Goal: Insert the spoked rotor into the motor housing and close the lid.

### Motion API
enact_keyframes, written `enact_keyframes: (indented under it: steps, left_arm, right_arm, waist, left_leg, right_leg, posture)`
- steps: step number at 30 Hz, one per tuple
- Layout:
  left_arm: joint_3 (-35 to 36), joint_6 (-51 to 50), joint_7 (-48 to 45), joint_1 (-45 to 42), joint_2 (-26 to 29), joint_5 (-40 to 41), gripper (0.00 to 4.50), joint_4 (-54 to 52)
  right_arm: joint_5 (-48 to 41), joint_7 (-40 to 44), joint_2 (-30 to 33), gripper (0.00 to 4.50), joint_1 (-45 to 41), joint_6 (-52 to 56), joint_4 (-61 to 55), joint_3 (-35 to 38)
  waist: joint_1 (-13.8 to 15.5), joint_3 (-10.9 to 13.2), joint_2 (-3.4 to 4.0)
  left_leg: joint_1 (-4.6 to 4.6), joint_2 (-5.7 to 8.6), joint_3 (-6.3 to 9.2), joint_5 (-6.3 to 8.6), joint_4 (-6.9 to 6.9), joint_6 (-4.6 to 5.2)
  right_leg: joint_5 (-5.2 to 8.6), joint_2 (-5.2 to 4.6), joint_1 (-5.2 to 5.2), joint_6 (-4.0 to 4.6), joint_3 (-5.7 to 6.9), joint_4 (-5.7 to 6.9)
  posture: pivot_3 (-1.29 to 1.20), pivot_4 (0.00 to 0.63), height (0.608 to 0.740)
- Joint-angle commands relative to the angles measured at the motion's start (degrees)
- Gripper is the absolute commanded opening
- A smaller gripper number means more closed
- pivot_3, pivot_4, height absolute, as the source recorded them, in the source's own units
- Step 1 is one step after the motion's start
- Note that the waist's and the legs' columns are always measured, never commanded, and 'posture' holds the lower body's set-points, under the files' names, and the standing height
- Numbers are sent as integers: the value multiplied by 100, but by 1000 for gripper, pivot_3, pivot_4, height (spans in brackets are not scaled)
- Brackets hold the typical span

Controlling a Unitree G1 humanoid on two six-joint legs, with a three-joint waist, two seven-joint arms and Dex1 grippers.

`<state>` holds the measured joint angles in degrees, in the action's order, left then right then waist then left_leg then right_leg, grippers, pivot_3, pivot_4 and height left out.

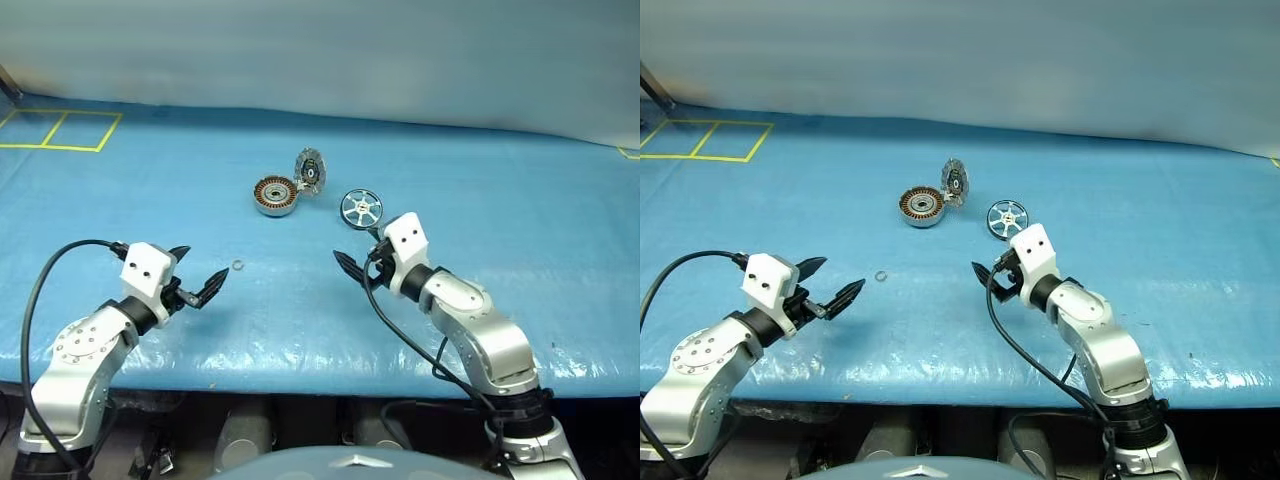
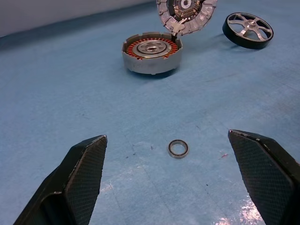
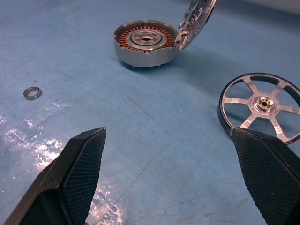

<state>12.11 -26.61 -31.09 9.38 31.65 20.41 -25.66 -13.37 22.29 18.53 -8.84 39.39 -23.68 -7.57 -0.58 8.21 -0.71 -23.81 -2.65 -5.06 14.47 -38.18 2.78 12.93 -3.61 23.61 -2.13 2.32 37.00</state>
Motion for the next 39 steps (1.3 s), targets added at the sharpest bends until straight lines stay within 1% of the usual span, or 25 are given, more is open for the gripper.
enact_keyframes:
  steps: [1,13,33,36,39]
  left_arm:
    - [62,86,-39,0,23,16,4500,-61]
    - [6,121,-24,56,6,-75,4500,-31]
    - [-11,120,-64,46,22,-141,4500,0]
    - [-25,111,-63,32,14,-140,4500,6]
    - [-22,119,-37,85,-15,-139,4500,-38]
  right_arm:
    - [4,-36,22,4485,-79,-8,-323,42]
    - [75,114,243,4485,-320,-22,-181,-53]
    - [176,241,280,4485,-423,25,-88,-209]
    - [247,528,536,4485,-677,151,-96,-468]
    - [229,1030,772,4485,-1262,265,18,-868]
  waist:
    - [-8,0,0]
    - [-8,0,0]
    - [-7,0,-1]
    - [-8,1,0]
    - [-36,1,2]
  left_leg:
    - [1,0,1,0,0,0]
    - [3,-2,3,-2,3,-2]
    - [3,-3,3,-2,2,-2]
    - [3,-2,2,-2,1,-2]
    - [5,-4,-2,-2,0,-1]
  right_leg:
    - [1,1,-1,1,0,1]
    - [3,5,0,5,-1,3]
    - [4,5,0,7,-1,3]
    - [4,5,0,7,-1,3]
    - [3,5,2,6,-2,4]
  posture:
    - [0,150,740]
    - [0,150,740]
    - [0,150,740]
    - [0,150,740]
    - [0,150,740]
